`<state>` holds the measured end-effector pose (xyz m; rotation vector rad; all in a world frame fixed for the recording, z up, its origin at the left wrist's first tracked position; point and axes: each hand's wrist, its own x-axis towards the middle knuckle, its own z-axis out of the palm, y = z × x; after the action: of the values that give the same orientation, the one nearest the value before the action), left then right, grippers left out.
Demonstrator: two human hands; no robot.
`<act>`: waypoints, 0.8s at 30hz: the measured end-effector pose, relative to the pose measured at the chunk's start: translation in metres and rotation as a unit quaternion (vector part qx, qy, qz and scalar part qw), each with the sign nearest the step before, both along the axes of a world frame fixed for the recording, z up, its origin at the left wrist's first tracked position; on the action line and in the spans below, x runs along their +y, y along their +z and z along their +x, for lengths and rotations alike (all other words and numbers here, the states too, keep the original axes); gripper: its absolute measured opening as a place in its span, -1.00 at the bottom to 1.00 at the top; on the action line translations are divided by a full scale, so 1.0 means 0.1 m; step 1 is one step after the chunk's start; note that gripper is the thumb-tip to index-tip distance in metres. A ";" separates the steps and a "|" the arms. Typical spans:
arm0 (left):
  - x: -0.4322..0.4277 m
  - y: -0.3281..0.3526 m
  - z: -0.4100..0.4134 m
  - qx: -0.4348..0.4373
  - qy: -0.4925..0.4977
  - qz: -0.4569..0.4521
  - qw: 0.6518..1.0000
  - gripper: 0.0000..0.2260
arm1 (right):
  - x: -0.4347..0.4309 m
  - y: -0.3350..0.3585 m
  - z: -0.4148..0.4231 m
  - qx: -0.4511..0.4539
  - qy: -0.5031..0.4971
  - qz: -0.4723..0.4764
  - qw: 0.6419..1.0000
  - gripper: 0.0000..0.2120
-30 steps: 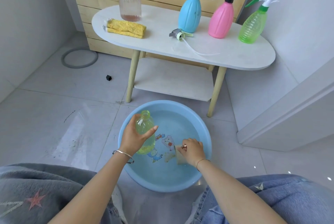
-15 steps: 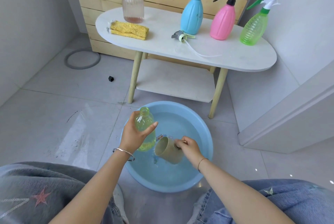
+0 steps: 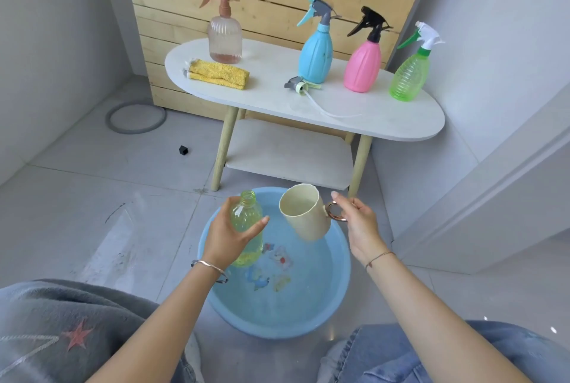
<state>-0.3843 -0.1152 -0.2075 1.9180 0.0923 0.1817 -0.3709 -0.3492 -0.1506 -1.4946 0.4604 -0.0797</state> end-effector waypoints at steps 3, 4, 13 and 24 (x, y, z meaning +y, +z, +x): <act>-0.09 0.06 -0.02 -0.002 -0.023 0.003 1.000 -0.57 | -0.08 0.28 -0.01 -0.040 -0.001 0.028 0.999 -0.56; -0.11 0.08 -0.03 -0.001 -0.029 0.004 1.000 -0.57 | -0.09 0.38 -0.03 -0.050 0.001 0.033 0.998 -0.55; -0.26 0.12 -0.13 -0.012 -0.089 0.049 0.995 -0.52 | -0.12 0.70 -0.21 -0.095 0.000 0.005 0.995 -0.56; -0.31 0.03 -0.19 -0.010 -0.137 0.074 0.988 -0.29 | 0.00 0.82 -0.28 -0.141 0.031 -0.112 0.983 -0.65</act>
<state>-0.4029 -0.1465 -0.2041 2.0536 -0.2028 0.0231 -0.3985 -0.3496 -0.0689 -1.6849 0.1792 -0.2986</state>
